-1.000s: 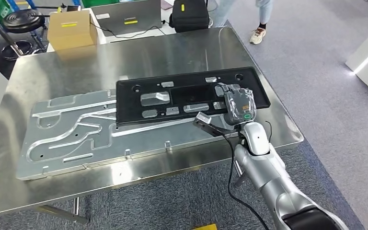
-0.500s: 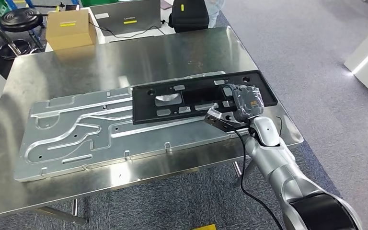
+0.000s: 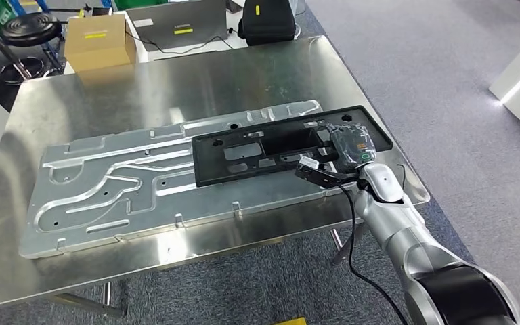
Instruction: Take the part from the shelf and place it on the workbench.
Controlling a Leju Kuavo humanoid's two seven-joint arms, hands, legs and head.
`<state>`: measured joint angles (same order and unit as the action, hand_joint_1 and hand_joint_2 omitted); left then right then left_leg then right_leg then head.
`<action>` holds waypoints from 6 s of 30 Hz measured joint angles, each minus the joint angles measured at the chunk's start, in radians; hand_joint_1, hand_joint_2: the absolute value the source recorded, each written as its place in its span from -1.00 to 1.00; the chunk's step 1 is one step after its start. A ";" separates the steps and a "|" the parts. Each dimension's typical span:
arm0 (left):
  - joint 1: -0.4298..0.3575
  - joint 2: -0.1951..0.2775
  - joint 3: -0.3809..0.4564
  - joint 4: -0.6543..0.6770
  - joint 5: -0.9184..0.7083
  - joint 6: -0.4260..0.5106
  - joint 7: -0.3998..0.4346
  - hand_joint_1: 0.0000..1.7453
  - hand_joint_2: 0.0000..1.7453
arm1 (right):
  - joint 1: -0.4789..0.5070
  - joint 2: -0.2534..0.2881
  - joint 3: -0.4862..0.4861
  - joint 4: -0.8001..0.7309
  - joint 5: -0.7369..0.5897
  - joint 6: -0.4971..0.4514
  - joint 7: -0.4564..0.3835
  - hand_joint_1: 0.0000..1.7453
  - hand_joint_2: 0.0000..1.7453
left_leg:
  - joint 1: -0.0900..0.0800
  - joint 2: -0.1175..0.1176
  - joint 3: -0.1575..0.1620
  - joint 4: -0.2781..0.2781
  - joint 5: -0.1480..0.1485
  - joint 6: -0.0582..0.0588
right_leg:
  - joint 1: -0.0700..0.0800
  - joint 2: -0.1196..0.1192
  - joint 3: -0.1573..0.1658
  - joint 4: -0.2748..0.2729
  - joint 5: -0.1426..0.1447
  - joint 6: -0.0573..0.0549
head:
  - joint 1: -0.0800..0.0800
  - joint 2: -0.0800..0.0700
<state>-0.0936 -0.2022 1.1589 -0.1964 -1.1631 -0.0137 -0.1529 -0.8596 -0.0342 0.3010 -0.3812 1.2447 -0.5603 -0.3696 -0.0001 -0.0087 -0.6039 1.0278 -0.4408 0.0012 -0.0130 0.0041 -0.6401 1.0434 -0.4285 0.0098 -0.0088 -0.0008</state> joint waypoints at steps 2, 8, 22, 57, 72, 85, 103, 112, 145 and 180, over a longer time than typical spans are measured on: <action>0.001 0.000 0.000 0.000 0.000 0.001 0.000 -1.00 1.00 | -0.002 0.002 0.000 0.006 -0.007 0.011 -0.005 1.00 1.00 | 0.002 0.001 -0.006 0.018 -0.016 -0.011 | -0.002 -0.001 0.004 -0.006 0.002 -0.013 | 0.000 0.000; 0.001 0.000 0.000 0.000 0.000 0.006 -0.001 -1.00 1.00 | -0.006 0.016 0.000 0.024 -0.021 0.029 -0.018 1.00 1.00 | 0.006 0.003 -0.130 0.278 -0.116 -0.024 | 0.002 -0.001 0.009 -0.009 0.002 -0.029 | -0.001 0.000; 0.003 0.002 0.000 0.000 0.004 0.020 -0.018 -1.00 1.00 | 0.025 0.037 -0.004 0.058 -0.058 0.042 -0.018 -1.00 -1.00 | 0.004 0.003 0.008 -0.023 0.018 0.026 | 0.001 -0.001 -0.082 0.196 -0.112 0.015 | 0.001 0.000; 0.006 0.006 0.004 0.000 0.031 0.024 -0.013 -1.00 -1.00 | 0.056 0.040 -0.180 0.079 -0.339 0.257 -0.105 -1.00 -1.00 | 0.003 0.004 0.029 -0.026 0.007 0.026 | -0.005 -0.003 -0.077 0.194 -0.072 0.017 | 0.001 0.000; 0.006 0.003 0.005 0.000 0.036 0.024 -0.049 -1.00 -1.00 | -0.002 -0.036 -0.364 0.067 -0.547 0.498 -0.143 -1.00 -1.00 | 0.005 0.003 -0.100 0.250 -0.106 -0.017 | 0.002 -0.002 0.022 -0.011 -0.004 -0.028 | -0.005 0.000; 0.001 -0.005 0.032 0.000 0.069 0.012 -0.047 -1.00 -1.00 | 0.245 0.001 -0.268 -0.293 -0.847 0.289 -0.335 -1.00 -1.00 | 0.003 0.001 0.028 -0.024 0.003 0.032 | -0.002 -0.001 -0.093 0.239 -0.131 0.017 | -0.002 0.000; -0.001 -0.010 0.079 0.000 0.109 0.014 -0.018 -1.00 -1.00 | 0.661 0.039 0.136 -0.818 -0.910 0.184 -0.335 -1.00 -1.00 | 0.007 0.003 -0.050 0.214 -0.125 -0.025 | 0.000 -0.006 0.025 -0.003 -0.015 -0.029 | -0.004 0.000; -0.007 -0.010 0.079 0.000 0.083 -0.009 -0.017 -1.00 -1.00 | 0.800 0.065 0.144 -0.949 -0.885 0.201 -0.313 -1.00 -1.00 | 0.003 0.006 0.048 -0.023 -0.011 0.022 | 0.002 -0.003 0.005 0.042 -0.052 0.009 | -0.002 0.000; -0.021 -0.001 0.077 0.000 0.072 0.015 -0.052 -1.00 -1.00 | 0.855 0.134 -0.075 -0.857 -0.965 0.300 -0.260 -1.00 -1.00 | -0.005 0.012 0.094 -0.054 -0.027 0.034 | 0.000 -0.005 -0.068 0.125 -0.102 0.015 | -0.004 0.000; -0.023 0.006 0.068 0.000 0.064 0.039 -0.050 -1.00 -1.00 | 0.742 0.167 -0.298 -0.482 -1.008 0.345 -0.286 -1.00 -1.00 | -0.006 0.019 0.062 -0.067 0.013 0.034 | -0.002 -0.008 -0.082 0.247 -0.136 0.025 | -0.009 0.000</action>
<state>-0.1162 -0.1959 1.2265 -0.1961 -1.0994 0.0252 -0.2029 -0.1180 0.1332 0.0034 -0.8628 0.2365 -0.2152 -0.6558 -0.0065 0.0107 -0.5417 0.9609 -0.4281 0.0347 -0.0148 -0.0042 -0.7219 1.2902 -0.5649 0.0348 -0.0182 -0.0008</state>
